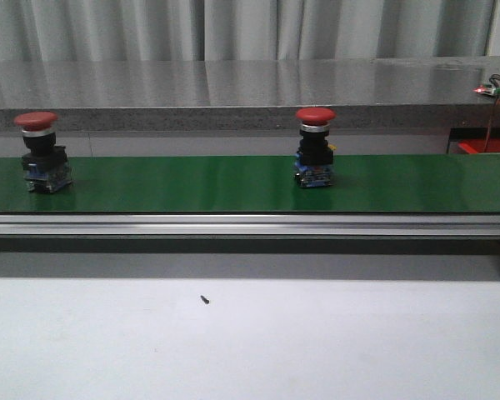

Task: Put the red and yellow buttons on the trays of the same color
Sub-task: 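Lower the right gripper onto the first red button at the conveyor end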

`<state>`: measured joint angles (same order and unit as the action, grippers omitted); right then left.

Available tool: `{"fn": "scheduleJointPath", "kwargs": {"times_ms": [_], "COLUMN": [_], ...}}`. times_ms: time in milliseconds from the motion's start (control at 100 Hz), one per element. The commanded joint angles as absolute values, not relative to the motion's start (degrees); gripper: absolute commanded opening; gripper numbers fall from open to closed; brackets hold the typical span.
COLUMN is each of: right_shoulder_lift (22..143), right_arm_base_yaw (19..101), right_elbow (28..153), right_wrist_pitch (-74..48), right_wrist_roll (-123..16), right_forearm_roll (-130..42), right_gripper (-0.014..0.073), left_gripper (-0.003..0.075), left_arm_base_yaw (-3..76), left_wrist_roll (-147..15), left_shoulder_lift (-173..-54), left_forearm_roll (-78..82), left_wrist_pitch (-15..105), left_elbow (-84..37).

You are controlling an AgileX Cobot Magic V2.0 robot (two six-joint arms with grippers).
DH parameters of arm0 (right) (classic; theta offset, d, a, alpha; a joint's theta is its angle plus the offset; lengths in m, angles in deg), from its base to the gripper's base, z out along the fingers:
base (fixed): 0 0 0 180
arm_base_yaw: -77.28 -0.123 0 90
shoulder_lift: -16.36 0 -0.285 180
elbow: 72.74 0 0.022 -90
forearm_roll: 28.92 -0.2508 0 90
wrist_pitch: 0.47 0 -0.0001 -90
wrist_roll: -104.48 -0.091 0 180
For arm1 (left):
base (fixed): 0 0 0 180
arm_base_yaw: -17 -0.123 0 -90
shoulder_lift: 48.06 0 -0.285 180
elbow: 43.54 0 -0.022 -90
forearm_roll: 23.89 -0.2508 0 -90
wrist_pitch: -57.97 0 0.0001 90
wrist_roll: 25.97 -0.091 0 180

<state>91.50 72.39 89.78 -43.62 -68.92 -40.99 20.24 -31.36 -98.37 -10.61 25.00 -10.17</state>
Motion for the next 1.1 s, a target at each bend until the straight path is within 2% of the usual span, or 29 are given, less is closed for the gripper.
{"fn": "scheduleJointPath", "kwargs": {"times_ms": [0, 550, 1090], "right_shoulder_lift": [93.83, 114.69, 126.56], "right_arm_base_yaw": [70.9, 61.17, 61.08], "right_elbow": [94.82, 117.87, 122.07], "right_wrist_pitch": [-43.29, -55.62, -54.9], "right_wrist_roll": [-68.43, -68.43, -68.54], "right_forearm_roll": [-41.75, -41.7, -35.45], "right_gripper": [0.0625, 0.0625, 0.0614], "left_gripper": [-0.0019, -0.0019, -0.0019], "left_arm_base_yaw": [20.86, 20.86, 20.86], "left_wrist_roll": [-31.35, -31.35, -31.35], "left_shoulder_lift": [-98.1, -98.1, -98.1], "left_forearm_roll": [-9.56, -9.56, -9.56], "left_wrist_pitch": [29.35, 29.04, 29.04], "left_elbow": [-11.72, -11.72, -11.72]}}
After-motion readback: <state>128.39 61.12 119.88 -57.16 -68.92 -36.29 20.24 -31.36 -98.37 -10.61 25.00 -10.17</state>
